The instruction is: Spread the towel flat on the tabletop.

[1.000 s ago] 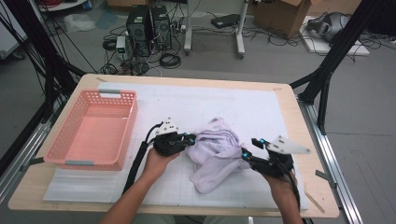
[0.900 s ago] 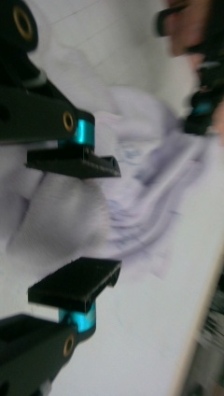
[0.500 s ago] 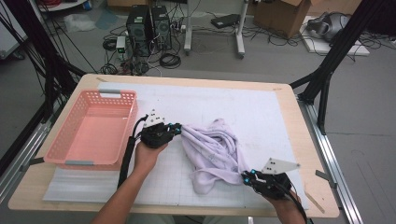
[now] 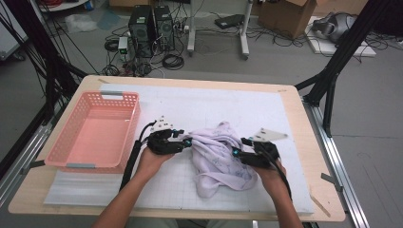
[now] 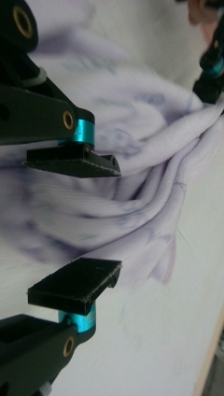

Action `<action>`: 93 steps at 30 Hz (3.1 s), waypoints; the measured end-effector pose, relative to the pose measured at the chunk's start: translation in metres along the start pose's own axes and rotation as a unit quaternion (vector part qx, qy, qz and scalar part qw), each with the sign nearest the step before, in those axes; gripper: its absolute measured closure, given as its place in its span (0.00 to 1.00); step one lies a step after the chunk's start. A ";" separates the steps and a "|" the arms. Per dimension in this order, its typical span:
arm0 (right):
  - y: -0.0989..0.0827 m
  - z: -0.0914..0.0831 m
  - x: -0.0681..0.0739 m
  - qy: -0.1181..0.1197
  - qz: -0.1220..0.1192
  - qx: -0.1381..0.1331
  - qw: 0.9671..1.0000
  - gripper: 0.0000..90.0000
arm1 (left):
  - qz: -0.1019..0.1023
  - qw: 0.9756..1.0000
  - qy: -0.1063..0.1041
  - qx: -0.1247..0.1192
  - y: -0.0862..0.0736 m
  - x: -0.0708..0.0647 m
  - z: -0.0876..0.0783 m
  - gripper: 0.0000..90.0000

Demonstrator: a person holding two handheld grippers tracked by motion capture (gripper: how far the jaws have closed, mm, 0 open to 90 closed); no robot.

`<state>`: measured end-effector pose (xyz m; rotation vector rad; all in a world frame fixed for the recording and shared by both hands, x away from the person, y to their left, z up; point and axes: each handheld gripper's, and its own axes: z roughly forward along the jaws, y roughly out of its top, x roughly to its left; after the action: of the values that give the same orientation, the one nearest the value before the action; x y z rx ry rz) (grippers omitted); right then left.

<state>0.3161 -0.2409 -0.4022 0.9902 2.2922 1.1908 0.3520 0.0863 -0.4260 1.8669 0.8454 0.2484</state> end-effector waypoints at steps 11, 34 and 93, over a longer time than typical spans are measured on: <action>0.065 0.066 -0.032 -0.051 0.004 0.034 0.998 0.90 | 0.029 0.999 0.010 0.025 -0.005 -0.002 -0.002 0.94; 0.037 0.013 -0.049 -0.093 0.052 -0.034 0.994 0.61 | 0.053 0.998 0.019 0.024 0.016 -0.012 -0.012 0.59; -0.069 -0.030 -0.011 -0.037 0.081 0.004 0.996 0.64 | 0.117 0.982 -0.054 0.141 0.035 -0.079 0.101 0.88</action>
<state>0.2772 -0.2933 -0.4410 1.2237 2.1950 1.1860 0.3622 -0.0462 -0.4258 2.2272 0.6099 0.1753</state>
